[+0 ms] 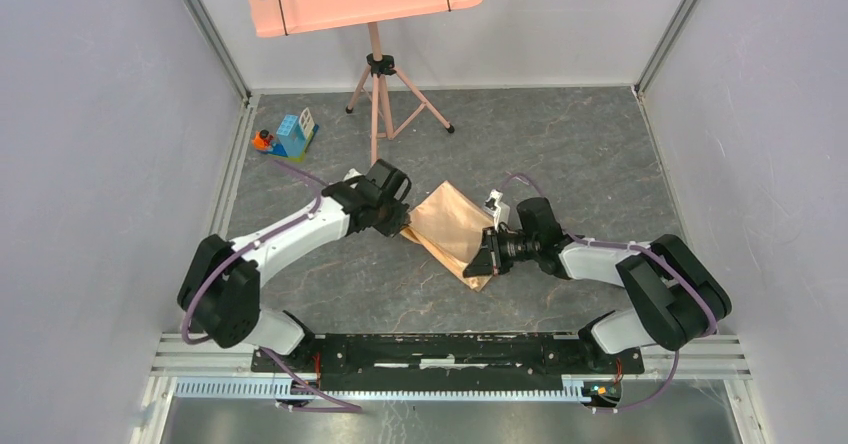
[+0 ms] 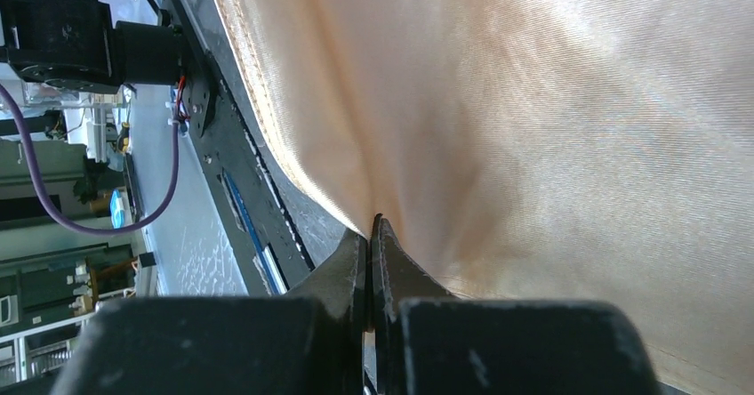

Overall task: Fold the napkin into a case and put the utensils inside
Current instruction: Fold the lower triangle-folded napkin at the center of the board.

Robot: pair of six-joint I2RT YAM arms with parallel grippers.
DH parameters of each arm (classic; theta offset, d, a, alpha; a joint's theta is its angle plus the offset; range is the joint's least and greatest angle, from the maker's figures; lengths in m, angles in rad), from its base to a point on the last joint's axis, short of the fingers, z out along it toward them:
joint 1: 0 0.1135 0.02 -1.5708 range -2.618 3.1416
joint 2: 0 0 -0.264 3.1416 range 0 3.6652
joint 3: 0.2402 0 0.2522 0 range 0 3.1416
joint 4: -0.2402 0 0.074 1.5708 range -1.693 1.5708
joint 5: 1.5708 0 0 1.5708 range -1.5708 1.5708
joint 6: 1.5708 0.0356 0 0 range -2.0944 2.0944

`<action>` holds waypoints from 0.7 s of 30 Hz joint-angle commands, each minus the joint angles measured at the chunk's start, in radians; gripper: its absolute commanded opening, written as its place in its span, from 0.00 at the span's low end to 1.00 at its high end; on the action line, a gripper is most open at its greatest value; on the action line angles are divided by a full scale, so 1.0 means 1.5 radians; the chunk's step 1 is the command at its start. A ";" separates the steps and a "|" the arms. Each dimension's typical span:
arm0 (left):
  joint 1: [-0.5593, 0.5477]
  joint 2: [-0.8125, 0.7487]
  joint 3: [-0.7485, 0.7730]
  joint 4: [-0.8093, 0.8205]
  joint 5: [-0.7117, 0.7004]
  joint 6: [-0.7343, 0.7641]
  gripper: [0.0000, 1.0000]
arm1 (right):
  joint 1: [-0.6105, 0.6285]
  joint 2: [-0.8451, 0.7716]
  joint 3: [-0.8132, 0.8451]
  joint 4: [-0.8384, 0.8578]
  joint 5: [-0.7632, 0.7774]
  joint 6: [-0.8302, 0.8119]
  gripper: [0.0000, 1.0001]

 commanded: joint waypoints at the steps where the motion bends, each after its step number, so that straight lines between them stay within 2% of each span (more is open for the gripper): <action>1: -0.016 0.052 0.084 -0.099 -0.075 -0.058 0.02 | -0.016 0.004 0.021 -0.025 -0.013 -0.046 0.00; 6: -0.023 0.094 0.119 -0.108 -0.076 -0.048 0.02 | -0.023 0.013 0.031 -0.041 -0.013 -0.079 0.00; 7: -0.023 0.092 0.119 -0.113 -0.080 -0.038 0.06 | -0.023 0.014 0.034 -0.043 -0.015 -0.082 0.00; 8: -0.023 0.084 0.113 -0.113 -0.084 -0.030 0.13 | -0.023 0.014 0.036 -0.044 -0.016 -0.083 0.00; 11: -0.023 0.030 0.067 -0.099 -0.093 -0.014 0.40 | -0.023 0.006 0.036 -0.043 -0.015 -0.087 0.00; 16: -0.018 -0.098 -0.061 -0.020 -0.072 0.007 0.67 | -0.023 0.003 0.043 -0.050 -0.018 -0.093 0.00; 18: -0.011 -0.143 -0.105 0.013 -0.059 0.028 0.81 | -0.023 0.003 0.047 -0.051 -0.019 -0.093 0.00; 21: 0.012 -0.189 -0.173 0.085 -0.017 0.071 0.87 | -0.023 0.003 0.051 -0.059 -0.020 -0.097 0.00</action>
